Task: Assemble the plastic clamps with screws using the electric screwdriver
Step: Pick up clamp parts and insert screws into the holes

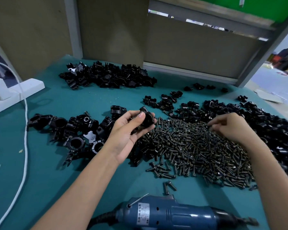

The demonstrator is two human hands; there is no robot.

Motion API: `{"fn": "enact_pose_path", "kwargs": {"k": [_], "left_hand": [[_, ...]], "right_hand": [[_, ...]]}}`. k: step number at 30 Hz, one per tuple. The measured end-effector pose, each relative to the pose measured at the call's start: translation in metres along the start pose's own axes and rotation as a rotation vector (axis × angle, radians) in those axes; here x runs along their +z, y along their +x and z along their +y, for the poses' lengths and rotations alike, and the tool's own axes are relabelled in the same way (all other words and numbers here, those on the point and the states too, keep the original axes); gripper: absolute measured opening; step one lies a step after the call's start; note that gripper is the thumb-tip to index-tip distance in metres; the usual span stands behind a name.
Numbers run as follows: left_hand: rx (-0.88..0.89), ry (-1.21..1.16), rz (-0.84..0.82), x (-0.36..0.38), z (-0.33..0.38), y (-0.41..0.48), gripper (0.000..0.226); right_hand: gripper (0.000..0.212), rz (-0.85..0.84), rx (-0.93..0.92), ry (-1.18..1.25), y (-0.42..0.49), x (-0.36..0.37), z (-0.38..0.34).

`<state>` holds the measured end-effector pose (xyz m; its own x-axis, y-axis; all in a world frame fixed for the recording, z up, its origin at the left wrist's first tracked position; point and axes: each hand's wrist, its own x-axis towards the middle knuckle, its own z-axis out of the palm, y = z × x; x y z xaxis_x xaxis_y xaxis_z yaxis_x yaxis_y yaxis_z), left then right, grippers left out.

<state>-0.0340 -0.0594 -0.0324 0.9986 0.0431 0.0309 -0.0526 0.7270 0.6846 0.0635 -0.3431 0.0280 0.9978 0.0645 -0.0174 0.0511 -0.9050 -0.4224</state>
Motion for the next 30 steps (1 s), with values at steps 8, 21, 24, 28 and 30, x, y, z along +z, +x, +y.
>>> {"fn": "enact_pose_path", "kwargs": {"k": [8,21,24,28,30], "left_hand": [[0.000,0.008,0.001,0.001,-0.001,0.000,0.021],[-0.008,0.018,-0.005,0.002,-0.002,-0.003,0.023],[-0.016,0.029,-0.018,0.002,-0.003,-0.002,0.027],[-0.009,0.092,-0.058,0.004,-0.005,-0.002,0.025],[-0.005,0.124,-0.062,0.004,-0.007,-0.002,0.023]], "right_hand": [[0.023,-0.154,0.014,-0.129,-0.014,0.015,0.004],[0.021,-0.159,-0.003,-0.139,-0.024,0.017,0.013],[0.011,0.053,-0.113,0.091,-0.030,0.013,-0.003],[0.012,0.179,-0.387,0.468,-0.050,0.021,-0.067],[0.017,0.189,-0.505,0.462,-0.058,0.039,-0.096]]}}
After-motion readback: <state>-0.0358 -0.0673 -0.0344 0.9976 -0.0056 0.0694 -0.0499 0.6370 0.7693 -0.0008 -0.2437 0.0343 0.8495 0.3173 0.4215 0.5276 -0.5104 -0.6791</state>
